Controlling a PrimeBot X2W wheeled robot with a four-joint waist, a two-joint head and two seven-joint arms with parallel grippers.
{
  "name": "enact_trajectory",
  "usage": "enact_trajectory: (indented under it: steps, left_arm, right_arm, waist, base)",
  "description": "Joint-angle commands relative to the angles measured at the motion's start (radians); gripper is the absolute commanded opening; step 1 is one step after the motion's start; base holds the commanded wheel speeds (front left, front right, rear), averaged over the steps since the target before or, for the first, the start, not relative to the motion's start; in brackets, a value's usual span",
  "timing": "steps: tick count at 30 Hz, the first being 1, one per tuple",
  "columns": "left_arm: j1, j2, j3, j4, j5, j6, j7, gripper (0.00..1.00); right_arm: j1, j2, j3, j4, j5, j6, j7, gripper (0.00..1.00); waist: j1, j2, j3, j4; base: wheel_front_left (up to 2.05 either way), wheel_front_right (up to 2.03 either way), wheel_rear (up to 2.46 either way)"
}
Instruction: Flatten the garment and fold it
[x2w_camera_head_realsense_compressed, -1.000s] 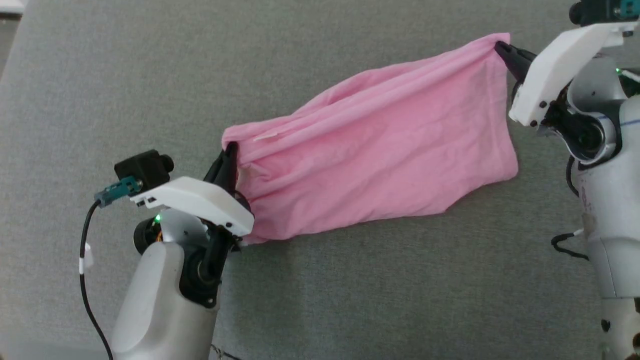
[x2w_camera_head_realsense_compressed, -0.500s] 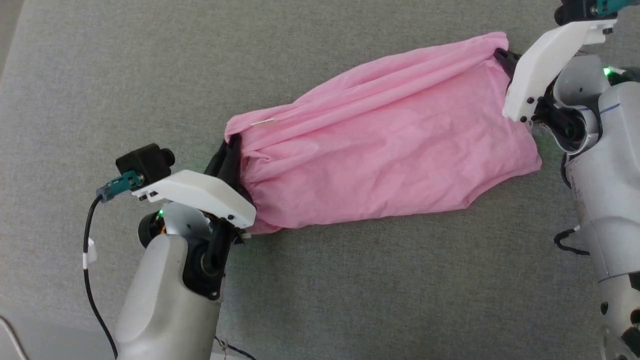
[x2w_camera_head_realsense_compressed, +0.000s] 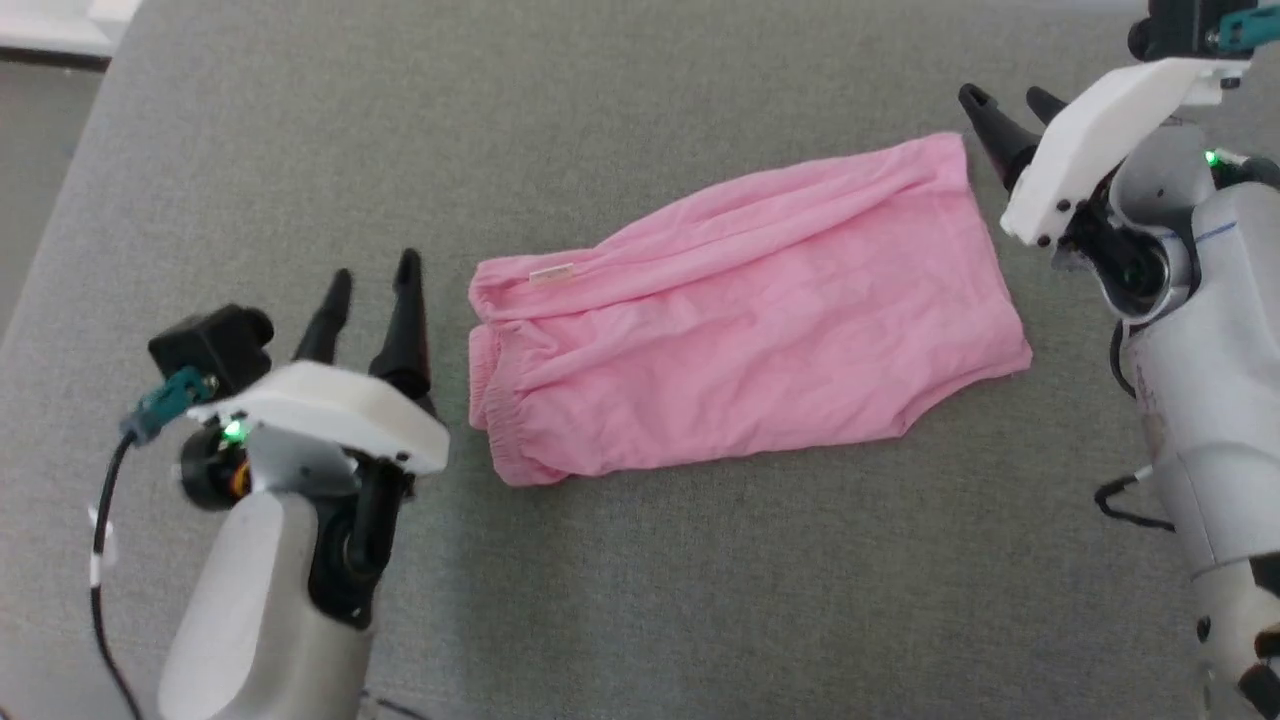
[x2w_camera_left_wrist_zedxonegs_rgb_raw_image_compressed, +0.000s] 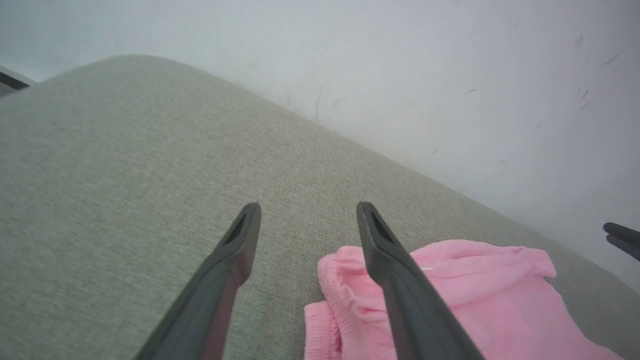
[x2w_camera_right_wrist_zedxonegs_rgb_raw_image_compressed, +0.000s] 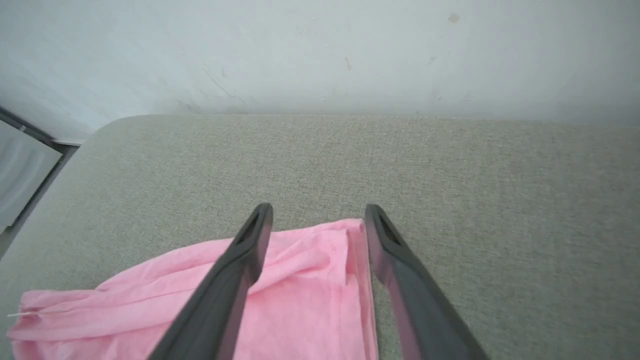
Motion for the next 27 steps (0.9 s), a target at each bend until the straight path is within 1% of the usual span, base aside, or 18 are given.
enact_trajectory:
  steps: [1, 2, 5, 8, 11, 15, 19, 23, 27]
  left_arm:
    - [0.038, 0.039, -0.015, -0.025, 0.07, 0.016, -0.038, 1.0]
    - [0.054, 0.067, -0.037, -0.04, 0.125, 0.021, -0.062, 1.0]
    - [0.101, 0.109, -0.084, -0.072, 0.241, 0.04, -0.139, 1.0]
    - [0.142, 0.125, -0.11, -0.09, 0.311, 0.057, -0.222, 1.0]
    - [0.178, 0.126, -0.122, -0.093, 0.345, 0.07, -0.264, 1.0]
    - [0.216, 0.108, -0.132, -0.086, 0.355, 0.075, -0.289, 1.0]
    - [0.233, 0.083, -0.146, -0.084, 0.365, 0.075, -0.299, 1.0]
    - [0.233, 0.059, -0.159, -0.072, 0.366, 0.063, -0.302, 1.0]
    - [0.218, 0.044, -0.172, -0.049, 0.369, 0.05, -0.303, 1.0]
  right_arm:
    - [0.038, -0.016, 0.023, -0.015, -0.013, -0.001, -0.023, 1.0]
    - [0.058, -0.029, 0.047, -0.027, -0.032, -0.001, -0.034, 1.0]
    - [0.13, -0.06, 0.111, -0.059, -0.077, -0.001, -0.049, 1.0]
    - [0.198, -0.075, 0.149, -0.09, -0.098, -0.001, -0.037, 1.0]
    - [0.251, -0.084, 0.173, -0.112, -0.112, -0.001, 0.009, 1.0]
    - [0.29, -0.083, 0.183, -0.12, -0.152, -0.001, 0.105, 1.0]
    - [0.296, -0.07, 0.168, -0.128, -0.195, -0.001, 0.167, 1.0]
    - [0.281, -0.058, 0.156, -0.117, -0.244, -0.001, 0.225, 1.0]
    - [0.267, -0.066, 0.167, -0.088, -0.291, -0.001, 0.295, 1.0]
  waist:
    - [0.0001, 0.0, -0.073, -0.021]
    - [0.0001, 0.0, -0.086, -0.024]
    - [0.0001, 0.0, -0.123, -0.027]
    - [0.0001, 0.0, -0.146, -0.032]
    - [0.0001, 0.0, -0.163, -0.037]
    - [0.0001, 0.0, -0.173, -0.036]
    - [0.0001, 0.0, -0.164, -0.017]
    - [0.0001, 0.0, -0.141, 0.012]
    - [0.0001, 0.0, -0.117, 0.042]
  base:
    - [0.0, 0.0, 0.0]
    - [0.0, 0.0, 0.0]
    - [0.0, 0.0, 0.0]
    - [0.0, 0.0, 0.0]
    - [0.0, 0.0, 0.0]
    - [0.0, 0.0, 0.0]
    - [0.0, 0.0, 0.0]
    - [0.0, 0.0, 0.0]
    - [0.0, 0.0, 0.0]
